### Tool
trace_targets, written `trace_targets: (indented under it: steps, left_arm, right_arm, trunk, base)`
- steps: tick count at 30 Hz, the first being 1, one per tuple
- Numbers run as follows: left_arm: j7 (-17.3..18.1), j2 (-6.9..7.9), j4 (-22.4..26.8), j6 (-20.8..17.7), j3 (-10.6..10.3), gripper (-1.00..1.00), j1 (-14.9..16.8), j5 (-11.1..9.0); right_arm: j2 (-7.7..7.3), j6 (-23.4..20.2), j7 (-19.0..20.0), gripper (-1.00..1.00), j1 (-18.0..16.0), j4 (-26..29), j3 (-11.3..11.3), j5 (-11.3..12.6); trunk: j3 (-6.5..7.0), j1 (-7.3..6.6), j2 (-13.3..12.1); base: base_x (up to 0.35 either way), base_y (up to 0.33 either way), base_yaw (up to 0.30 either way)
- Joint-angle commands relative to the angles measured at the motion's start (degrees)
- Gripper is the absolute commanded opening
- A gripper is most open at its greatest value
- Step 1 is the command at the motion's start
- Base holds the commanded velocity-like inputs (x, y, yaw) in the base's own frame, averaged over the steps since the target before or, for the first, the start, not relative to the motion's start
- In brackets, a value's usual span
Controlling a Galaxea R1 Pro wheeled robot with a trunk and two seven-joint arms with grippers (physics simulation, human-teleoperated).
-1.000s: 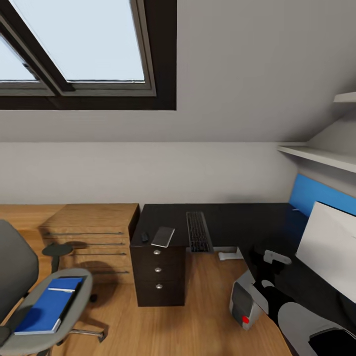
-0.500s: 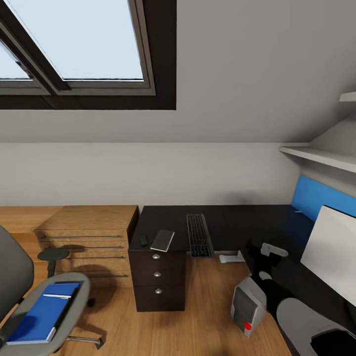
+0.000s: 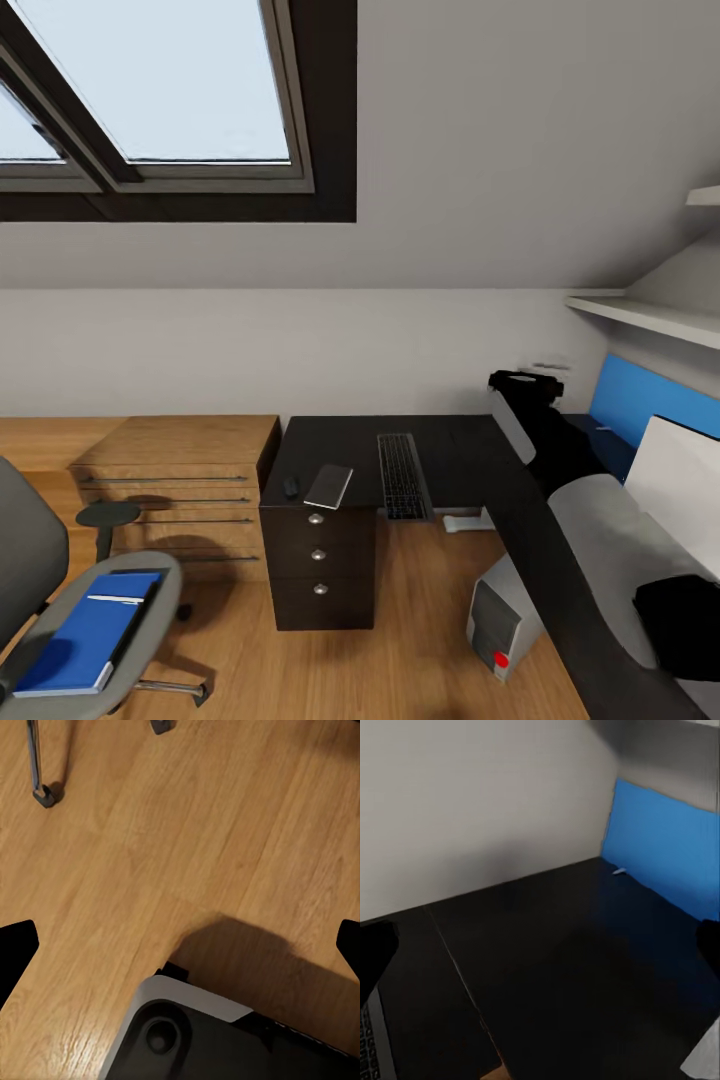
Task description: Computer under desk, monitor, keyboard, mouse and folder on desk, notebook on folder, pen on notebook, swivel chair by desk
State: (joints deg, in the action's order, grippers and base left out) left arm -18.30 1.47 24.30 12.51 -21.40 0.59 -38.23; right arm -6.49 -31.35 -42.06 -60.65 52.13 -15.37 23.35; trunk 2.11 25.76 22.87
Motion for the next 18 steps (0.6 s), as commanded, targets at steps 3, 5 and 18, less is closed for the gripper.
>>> trace_targets:
  steps: [3,5,18]
  left_arm:
    - [-0.4,0.04,0.0,0.2,-0.5,1.00,0.0,-0.5]
    - [-0.5,0.03,0.0,0.2,-0.5,1.00,0.0,-0.4]
    - [-0.5,-0.04,0.0,0.2,-0.6,1.00,0.0,-0.3]
  right_arm:
    - [-0.21,-7.1,-0.8,1.00,-6.3,-3.0,-0.3,0.5]
    - [-0.32,-10.7,-0.7,1.00,-11.6,-8.3,-0.3,0.5]
    - [-3.64,-16.0,10.3,1.00,-37.5,-42.4,-0.6,0.3]
  trunk:
    - [-0.04,0.02,0.0]
    - [-0.04,0.02,0.0]
    - [-0.04,0.02,0.0]
  base:
    - [0.000,0.000,0.000]
    - [0.000,0.000,0.000]
    - [0.000,0.000,0.000]
